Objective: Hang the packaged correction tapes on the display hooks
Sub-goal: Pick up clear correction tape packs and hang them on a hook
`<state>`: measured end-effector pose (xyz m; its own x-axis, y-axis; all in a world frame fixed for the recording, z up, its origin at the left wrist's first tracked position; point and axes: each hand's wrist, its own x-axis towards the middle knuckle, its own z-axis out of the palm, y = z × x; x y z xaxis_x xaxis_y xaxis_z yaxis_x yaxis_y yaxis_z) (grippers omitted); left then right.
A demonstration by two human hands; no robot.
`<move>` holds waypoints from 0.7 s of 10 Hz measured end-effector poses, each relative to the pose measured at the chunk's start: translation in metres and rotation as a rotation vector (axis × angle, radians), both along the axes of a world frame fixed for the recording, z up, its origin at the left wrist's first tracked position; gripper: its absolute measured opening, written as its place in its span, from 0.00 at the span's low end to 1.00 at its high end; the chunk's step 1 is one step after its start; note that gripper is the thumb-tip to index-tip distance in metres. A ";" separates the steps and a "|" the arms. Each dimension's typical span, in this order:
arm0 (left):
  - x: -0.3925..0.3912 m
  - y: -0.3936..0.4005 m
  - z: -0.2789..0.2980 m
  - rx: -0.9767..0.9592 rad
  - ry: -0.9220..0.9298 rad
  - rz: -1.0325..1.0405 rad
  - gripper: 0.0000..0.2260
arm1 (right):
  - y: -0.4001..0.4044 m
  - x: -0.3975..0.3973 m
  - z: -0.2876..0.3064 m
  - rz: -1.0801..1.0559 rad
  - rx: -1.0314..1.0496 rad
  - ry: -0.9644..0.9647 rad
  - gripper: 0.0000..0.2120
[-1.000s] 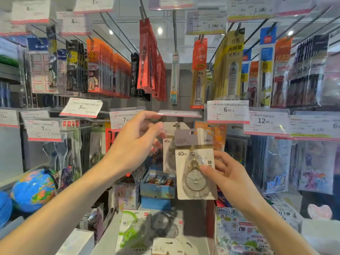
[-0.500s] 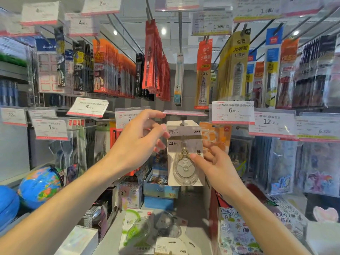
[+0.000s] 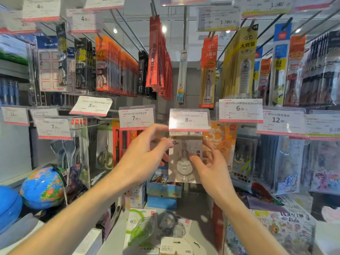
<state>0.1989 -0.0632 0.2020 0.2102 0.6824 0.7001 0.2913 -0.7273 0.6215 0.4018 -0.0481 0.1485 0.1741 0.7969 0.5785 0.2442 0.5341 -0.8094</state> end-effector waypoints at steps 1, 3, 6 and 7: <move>0.006 0.022 -0.031 -0.036 0.090 0.127 0.12 | 0.003 -0.011 -0.009 -0.100 0.044 -0.003 0.27; 0.025 0.058 -0.053 -0.066 0.074 0.113 0.26 | 0.013 -0.021 -0.021 -0.228 0.066 -0.045 0.30; 0.042 0.079 -0.064 -0.016 -0.028 0.055 0.32 | 0.032 -0.021 -0.034 -0.315 -0.022 -0.122 0.25; 0.041 0.083 -0.061 -0.046 0.036 0.078 0.33 | 0.039 -0.019 -0.032 -0.311 -0.011 -0.132 0.22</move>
<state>0.2404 0.0194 0.1415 0.1796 0.7291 0.6604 0.3690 -0.6723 0.6418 0.3826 -0.0090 0.1165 0.3340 0.7239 0.6037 0.4976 0.4086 -0.7652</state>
